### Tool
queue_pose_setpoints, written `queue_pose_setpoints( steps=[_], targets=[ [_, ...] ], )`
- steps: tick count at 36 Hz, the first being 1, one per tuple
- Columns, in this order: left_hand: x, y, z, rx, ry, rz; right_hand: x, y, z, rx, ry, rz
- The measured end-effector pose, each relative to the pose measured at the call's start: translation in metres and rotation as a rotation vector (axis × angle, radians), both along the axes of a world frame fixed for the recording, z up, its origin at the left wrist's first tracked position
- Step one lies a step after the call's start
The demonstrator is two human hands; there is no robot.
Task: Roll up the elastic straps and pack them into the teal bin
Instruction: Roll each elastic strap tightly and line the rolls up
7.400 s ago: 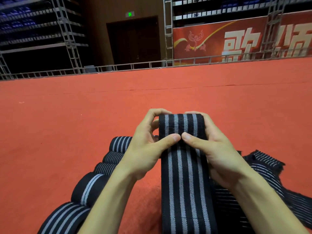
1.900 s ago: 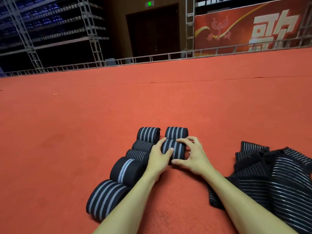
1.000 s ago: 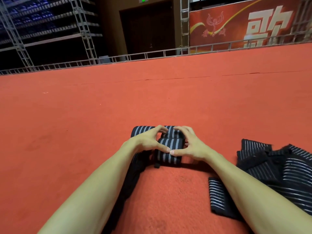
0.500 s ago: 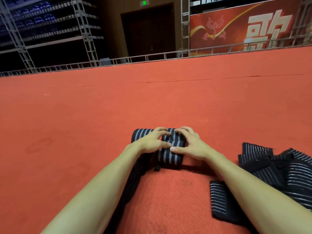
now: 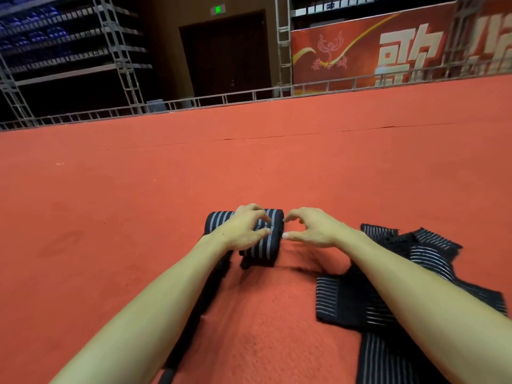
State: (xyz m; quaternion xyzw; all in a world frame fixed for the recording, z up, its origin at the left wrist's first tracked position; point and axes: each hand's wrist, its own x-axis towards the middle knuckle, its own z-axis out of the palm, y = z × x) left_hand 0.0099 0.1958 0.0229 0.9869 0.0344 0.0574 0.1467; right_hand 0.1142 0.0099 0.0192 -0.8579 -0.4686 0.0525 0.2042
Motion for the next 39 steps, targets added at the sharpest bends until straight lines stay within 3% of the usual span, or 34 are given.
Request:
queue_pose_setpoints(
  steps=[4, 18, 22, 27, 39],
  targets=[
    [-0.017, -0.037, 0.002, -0.01, -0.043, -0.086, -0.022, -0.044, 0.016, -0.082, -0.016, -0.018],
    [-0.042, -0.142, -0.04, -0.093, 0.167, -0.214, -0.076, -0.176, 0.022, -0.1, -0.147, -0.108],
    [-0.035, -0.151, -0.045, -0.054, 0.133, -0.229, -0.08, -0.194, 0.019, -0.094, -0.174, -0.12],
    [-0.031, -0.166, -0.045, 0.01, -0.041, -0.195, -0.079, -0.203, 0.012, -0.073, -0.176, -0.152],
    [-0.029, -0.186, -0.056, -0.109, 0.056, -0.227, -0.083, -0.205, -0.005, -0.159, -0.154, -0.217]
  ],
)
